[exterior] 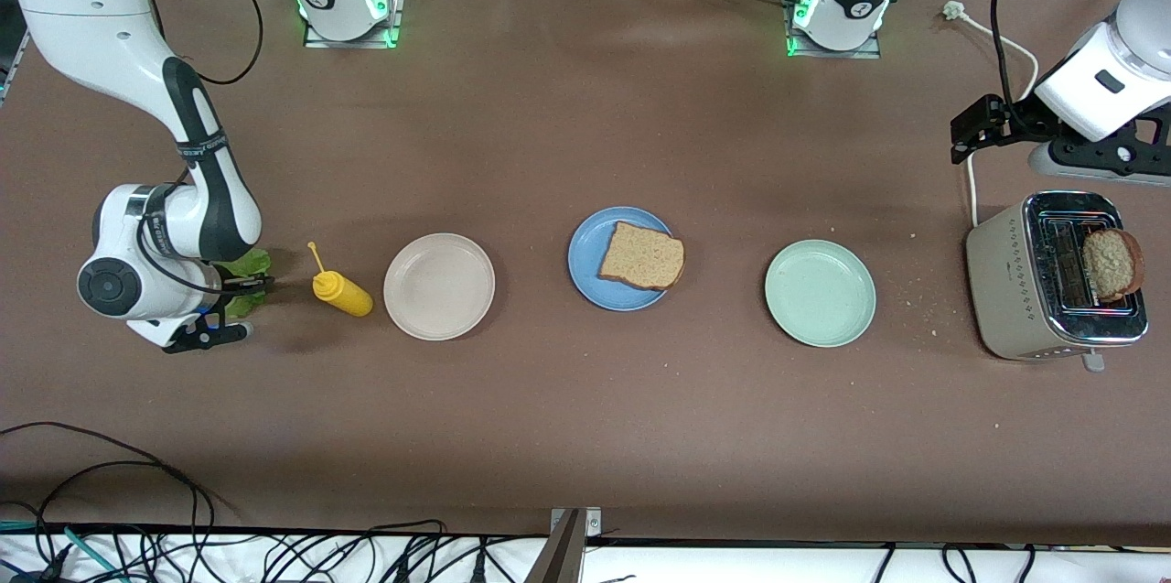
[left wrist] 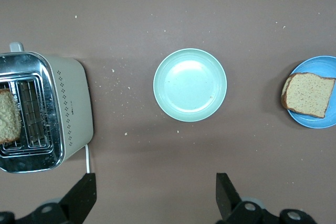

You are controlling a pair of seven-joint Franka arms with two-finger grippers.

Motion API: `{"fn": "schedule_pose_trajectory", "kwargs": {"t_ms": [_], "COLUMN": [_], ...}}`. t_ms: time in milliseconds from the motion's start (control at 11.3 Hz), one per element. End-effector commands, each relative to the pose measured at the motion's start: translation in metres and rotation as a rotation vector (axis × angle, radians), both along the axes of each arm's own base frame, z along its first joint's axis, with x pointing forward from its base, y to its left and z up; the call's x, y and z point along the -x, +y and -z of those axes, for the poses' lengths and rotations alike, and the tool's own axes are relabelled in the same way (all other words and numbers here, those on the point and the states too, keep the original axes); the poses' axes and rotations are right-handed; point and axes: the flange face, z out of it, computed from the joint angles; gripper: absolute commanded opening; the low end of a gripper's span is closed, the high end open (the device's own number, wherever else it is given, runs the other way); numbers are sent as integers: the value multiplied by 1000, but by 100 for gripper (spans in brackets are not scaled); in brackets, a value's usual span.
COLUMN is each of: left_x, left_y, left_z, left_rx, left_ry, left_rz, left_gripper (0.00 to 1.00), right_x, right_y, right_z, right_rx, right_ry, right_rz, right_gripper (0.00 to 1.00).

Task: Make sandwich in blue plate with both arms
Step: 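Grasp the green lettuce leaf with the right gripper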

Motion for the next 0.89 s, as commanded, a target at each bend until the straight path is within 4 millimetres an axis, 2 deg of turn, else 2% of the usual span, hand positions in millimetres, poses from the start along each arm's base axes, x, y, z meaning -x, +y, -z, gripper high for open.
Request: {"fn": "schedule_pose_trajectory", "kwargs": {"t_ms": [0, 89, 355, 532, 798], "left_x": [3, 4, 3, 3, 4], "left_y": [-3, -3, 0, 0, -3], "left_z": [0, 1, -1, -1, -1], "left_rx": [-20, -20, -20, -20, -20], "left_ry": [23, 28, 25, 25, 25], "left_rz": [1, 2, -2, -2, 4], "left_gripper": [100, 100, 100, 100, 100], "right_x": [-1, -3, -17, -25, -29], "right_y": [0, 0, 18, 35, 79], "right_z": [-12, -23, -93, -151, -225], "right_rx": [-29, -29, -42, -54, -92], "right_ry": [17, 35, 74, 90, 72], "right_rz": [-39, -43, -57, -66, -112], "right_gripper": [0, 0, 0, 0, 0]}}
